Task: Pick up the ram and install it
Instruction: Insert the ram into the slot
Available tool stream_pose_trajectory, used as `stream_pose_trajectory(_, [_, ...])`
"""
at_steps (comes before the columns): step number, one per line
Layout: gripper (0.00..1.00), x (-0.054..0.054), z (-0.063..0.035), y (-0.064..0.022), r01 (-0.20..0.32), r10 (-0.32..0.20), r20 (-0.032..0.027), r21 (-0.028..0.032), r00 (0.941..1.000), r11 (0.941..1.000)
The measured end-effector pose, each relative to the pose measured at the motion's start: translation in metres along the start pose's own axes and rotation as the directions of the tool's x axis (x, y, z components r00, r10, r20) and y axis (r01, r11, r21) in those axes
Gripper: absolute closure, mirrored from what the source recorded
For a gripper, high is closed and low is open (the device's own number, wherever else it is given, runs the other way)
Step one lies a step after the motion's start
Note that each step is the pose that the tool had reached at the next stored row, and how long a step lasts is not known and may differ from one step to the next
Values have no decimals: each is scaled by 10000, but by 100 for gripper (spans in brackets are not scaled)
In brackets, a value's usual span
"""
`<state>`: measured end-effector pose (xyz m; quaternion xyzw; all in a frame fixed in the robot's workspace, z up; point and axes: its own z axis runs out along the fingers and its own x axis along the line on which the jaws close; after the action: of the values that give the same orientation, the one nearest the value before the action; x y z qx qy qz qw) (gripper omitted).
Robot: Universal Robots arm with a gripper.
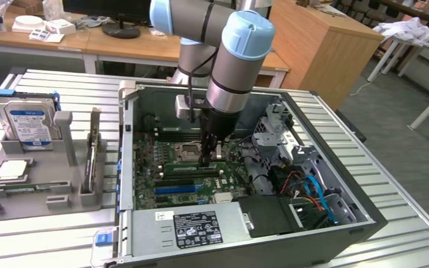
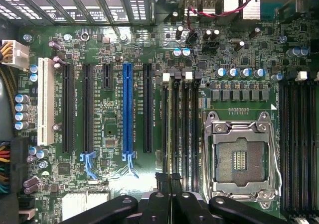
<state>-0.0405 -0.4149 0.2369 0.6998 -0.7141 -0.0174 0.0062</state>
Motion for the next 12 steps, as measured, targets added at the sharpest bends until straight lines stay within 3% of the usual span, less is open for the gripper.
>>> stream_pose_trajectory(12, [88,1,12,0,0,0,-1,-1,10000,10000])
